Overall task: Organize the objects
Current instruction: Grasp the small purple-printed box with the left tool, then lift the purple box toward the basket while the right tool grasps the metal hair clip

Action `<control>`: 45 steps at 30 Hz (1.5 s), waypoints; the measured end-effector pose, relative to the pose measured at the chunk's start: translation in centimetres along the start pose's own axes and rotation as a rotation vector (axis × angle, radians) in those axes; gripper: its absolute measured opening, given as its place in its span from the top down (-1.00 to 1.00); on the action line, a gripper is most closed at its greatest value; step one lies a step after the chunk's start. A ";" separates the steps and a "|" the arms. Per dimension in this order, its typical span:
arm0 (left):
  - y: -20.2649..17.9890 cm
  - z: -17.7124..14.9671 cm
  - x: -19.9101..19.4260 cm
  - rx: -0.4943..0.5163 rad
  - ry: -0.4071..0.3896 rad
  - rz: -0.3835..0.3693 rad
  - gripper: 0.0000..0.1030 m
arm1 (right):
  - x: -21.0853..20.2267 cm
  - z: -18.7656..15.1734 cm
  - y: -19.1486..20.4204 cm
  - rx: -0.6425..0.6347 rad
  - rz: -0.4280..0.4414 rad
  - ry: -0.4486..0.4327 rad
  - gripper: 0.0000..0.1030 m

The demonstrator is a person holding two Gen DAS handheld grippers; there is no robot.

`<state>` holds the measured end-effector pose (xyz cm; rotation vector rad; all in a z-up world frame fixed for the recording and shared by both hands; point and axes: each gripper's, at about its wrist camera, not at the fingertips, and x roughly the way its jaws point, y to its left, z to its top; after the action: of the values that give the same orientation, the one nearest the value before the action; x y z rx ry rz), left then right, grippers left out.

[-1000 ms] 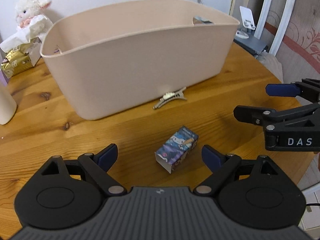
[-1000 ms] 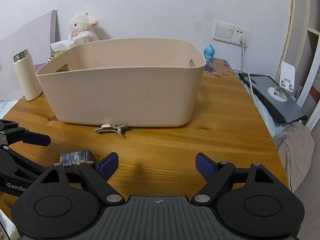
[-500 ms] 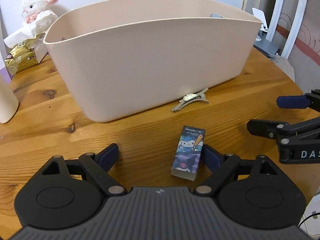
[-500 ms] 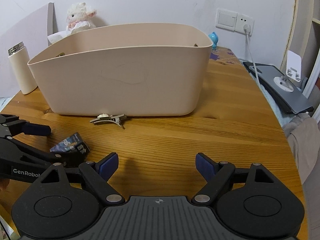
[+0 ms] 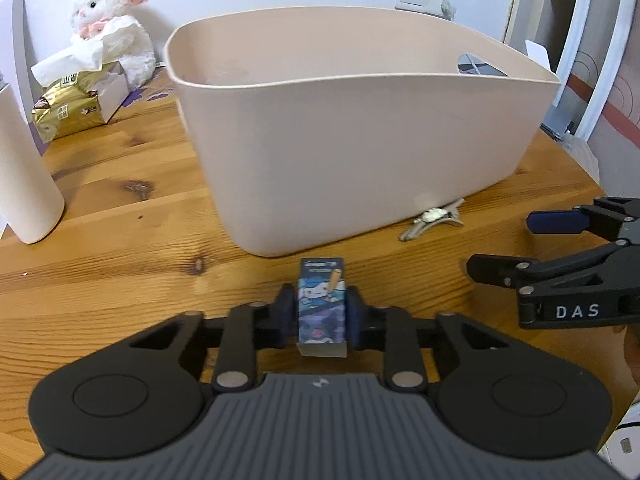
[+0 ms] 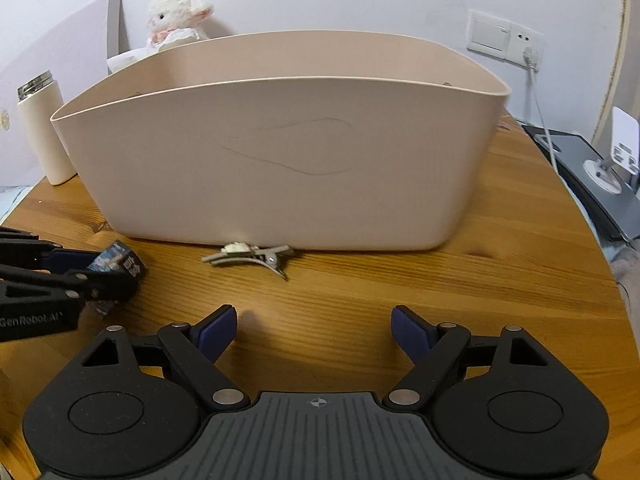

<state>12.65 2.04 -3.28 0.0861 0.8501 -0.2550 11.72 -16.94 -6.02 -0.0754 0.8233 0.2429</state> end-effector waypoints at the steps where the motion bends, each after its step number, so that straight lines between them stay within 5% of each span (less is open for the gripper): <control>1: 0.3 0.0 0.0 -0.005 0.000 -0.010 0.51 | 0.2 0.1 0.2 -0.003 0.002 -0.001 -0.66; 19: 1.1 0.7 0.5 -0.033 -0.003 -0.020 0.51 | 2.9 1.8 3.4 -0.045 0.000 -0.038 -0.61; 22: 1.0 0.6 0.5 -0.040 -0.010 -0.016 0.51 | 2.8 1.8 3.4 -0.038 -0.001 -0.039 -0.47; 25: 0.9 0.6 0.4 -0.046 -0.009 -0.010 0.51 | 2.5 1.9 3.0 -0.028 -0.011 -0.045 -0.08; 37: 0.3 -0.2 -1.0 -0.066 -0.017 -0.013 0.52 | 1.1 1.1 2.5 -0.017 0.004 -0.043 -0.08; 45: -0.2 0.2 -3.9 -0.056 -0.083 -0.004 0.52 | -3.0 0.9 1.7 -0.013 -0.007 -0.118 -0.08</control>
<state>10.24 2.53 -0.17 0.0212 0.7744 -0.2368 9.97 -15.72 -3.20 -0.0750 0.7040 0.2439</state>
